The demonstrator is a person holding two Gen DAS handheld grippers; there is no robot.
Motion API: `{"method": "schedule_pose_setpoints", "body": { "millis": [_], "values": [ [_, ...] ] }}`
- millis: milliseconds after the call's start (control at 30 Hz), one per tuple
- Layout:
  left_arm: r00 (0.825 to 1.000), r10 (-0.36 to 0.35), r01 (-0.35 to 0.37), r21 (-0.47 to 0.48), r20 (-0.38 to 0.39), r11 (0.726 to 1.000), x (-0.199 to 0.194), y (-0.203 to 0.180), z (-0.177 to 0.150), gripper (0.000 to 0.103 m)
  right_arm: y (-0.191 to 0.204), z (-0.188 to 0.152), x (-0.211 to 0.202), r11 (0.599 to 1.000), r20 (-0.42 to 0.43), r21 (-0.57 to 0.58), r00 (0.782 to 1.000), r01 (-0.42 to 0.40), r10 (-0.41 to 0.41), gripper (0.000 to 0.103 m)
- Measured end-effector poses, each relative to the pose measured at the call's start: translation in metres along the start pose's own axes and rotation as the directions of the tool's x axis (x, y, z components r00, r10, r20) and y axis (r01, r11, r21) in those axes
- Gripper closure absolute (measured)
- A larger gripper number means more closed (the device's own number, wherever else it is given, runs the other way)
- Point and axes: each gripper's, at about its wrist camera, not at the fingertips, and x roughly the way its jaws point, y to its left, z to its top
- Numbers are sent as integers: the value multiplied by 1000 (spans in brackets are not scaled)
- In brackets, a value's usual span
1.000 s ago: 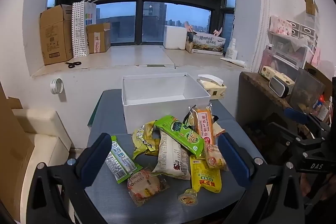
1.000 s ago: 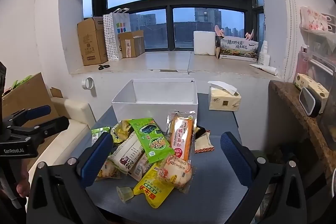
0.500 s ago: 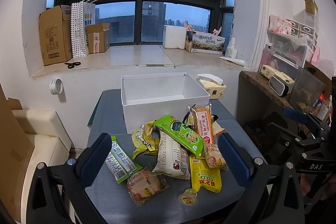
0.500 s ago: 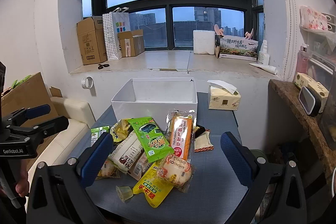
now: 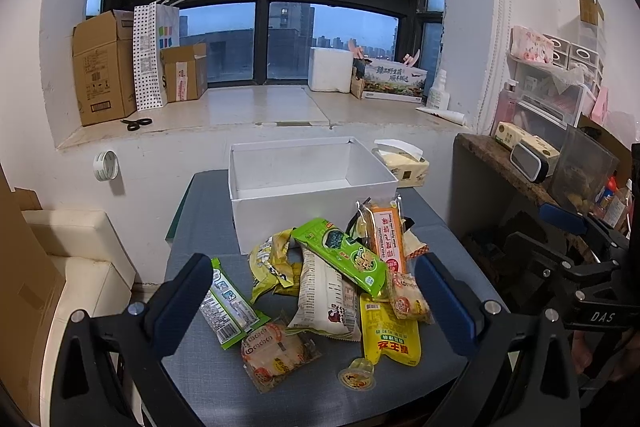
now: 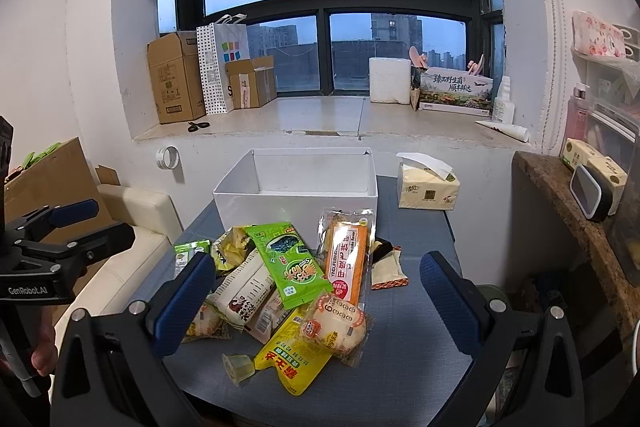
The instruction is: Organize snacks
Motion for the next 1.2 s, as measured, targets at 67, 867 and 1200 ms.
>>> {"method": "schedule_pose_setpoints", "body": {
  "millis": [67,867,1200],
  "values": [
    [1000,0,0,0,-1,1000,1,-1,-1,0,0,0,0,1000,0,-1,1000,1,-1,0],
    [999,19,-21,27,48,999,0,-1,-3,0,1,-5,6,1000,-22,4,1000,-1,1,0],
    [999,30,-30,3,29,1000,2,5,-6,0,-24,-2,85,997,-146,75,989,20,-9,0]
  ]
}}
